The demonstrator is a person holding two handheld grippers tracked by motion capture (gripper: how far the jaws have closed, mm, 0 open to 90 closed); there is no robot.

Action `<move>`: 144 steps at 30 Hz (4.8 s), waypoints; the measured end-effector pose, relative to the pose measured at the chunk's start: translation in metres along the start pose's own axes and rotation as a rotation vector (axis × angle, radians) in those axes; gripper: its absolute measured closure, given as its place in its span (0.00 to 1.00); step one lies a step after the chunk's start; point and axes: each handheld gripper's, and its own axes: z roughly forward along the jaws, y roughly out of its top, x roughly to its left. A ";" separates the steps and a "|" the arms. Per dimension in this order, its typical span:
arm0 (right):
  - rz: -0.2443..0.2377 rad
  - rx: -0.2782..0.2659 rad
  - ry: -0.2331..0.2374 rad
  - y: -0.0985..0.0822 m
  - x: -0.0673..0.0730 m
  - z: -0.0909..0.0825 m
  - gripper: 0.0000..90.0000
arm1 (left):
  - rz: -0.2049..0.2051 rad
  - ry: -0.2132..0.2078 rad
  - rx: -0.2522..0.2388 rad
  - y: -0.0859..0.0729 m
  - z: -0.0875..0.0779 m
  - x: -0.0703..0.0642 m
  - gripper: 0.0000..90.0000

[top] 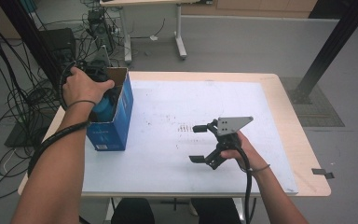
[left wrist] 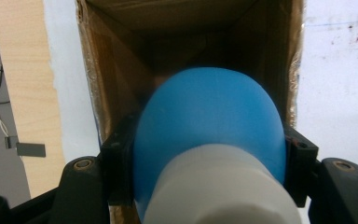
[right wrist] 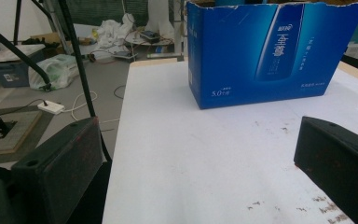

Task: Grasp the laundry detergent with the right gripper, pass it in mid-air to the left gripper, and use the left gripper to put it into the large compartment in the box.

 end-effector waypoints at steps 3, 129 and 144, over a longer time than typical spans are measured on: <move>0.001 -0.001 0.000 -0.001 0.000 0.001 0.01 | 0.002 -0.003 0.005 0.000 0.005 0.001 0.42; -0.005 0.009 0.000 0.001 -0.002 0.001 0.01 | -0.009 -0.018 0.050 0.002 0.028 0.005 0.42; -0.010 0.011 0.002 0.003 -0.001 0.002 0.01 | -0.012 -0.018 0.048 0.002 0.028 0.005 0.42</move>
